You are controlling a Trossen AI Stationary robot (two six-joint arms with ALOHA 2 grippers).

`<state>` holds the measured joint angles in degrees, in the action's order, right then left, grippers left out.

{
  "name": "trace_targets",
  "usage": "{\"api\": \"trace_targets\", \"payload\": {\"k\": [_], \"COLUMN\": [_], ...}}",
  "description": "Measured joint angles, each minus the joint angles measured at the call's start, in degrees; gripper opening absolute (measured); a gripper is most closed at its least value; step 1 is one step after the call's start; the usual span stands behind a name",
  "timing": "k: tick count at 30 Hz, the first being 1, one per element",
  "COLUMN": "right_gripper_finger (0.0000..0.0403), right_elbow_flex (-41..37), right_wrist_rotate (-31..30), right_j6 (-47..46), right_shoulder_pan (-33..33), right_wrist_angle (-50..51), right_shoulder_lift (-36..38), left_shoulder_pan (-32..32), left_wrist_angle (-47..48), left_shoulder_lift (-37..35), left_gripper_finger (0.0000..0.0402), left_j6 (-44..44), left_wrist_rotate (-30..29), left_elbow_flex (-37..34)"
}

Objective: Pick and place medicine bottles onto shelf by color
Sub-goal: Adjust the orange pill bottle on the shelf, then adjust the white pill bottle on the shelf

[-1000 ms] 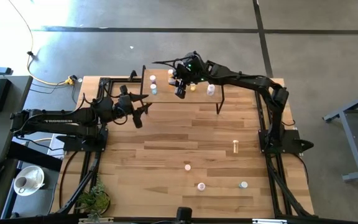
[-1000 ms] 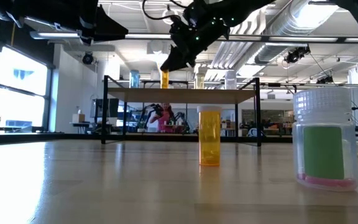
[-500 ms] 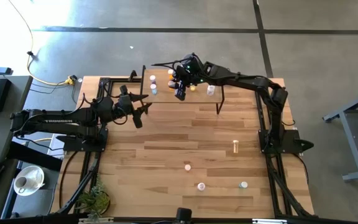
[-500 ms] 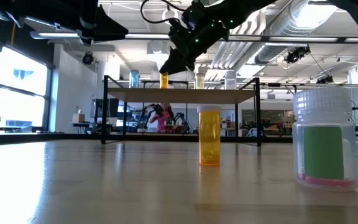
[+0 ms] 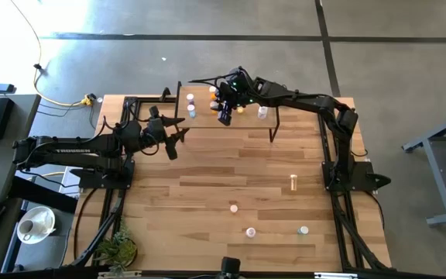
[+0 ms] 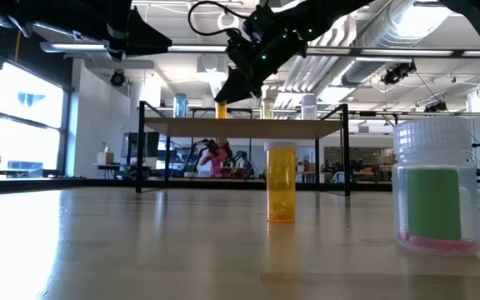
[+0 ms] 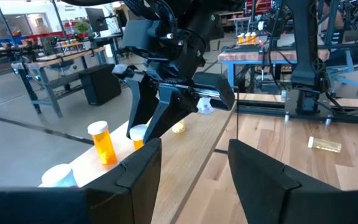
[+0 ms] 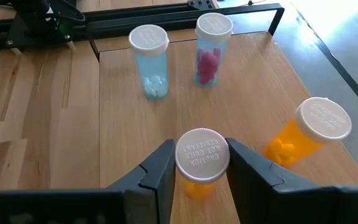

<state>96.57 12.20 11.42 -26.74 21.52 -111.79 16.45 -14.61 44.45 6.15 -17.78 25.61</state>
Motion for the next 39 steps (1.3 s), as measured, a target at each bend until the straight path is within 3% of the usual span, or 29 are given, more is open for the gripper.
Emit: {"api": "trace_targets", "payload": {"k": [6, 16, 29, 39], "right_gripper_finger": [0.0118, 0.0158, 0.0161, 0.0161], "right_elbow_flex": [0.0, 0.1, 0.2, 0.2], "right_wrist_rotate": [0.0, -0.2, -0.2, 0.2], "right_j6": [0.1, 0.4, 0.6, 0.4], "right_shoulder_pan": [0.0, 0.0, 0.0, 0.5], "right_wrist_angle": [0.0, -0.9, -0.7, 9.4], "right_shoulder_lift": [0.0, 0.0, 2.8, 8.1], "left_shoulder_pan": [0.0, 0.0, 0.0, 0.0], "left_wrist_angle": [0.0, 0.5, 1.7, 8.2], "left_shoulder_lift": [0.0, 0.0, 0.0, 0.0], "left_gripper_finger": [0.0175, 0.0175, 0.0175, 0.0175], "left_j6": [0.0, 0.0, 0.0, 0.0], "left_wrist_rotate": [0.0, 0.0, 0.0, 0.0], "left_elbow_flex": [0.0, 0.0, 0.0, 0.0]}}
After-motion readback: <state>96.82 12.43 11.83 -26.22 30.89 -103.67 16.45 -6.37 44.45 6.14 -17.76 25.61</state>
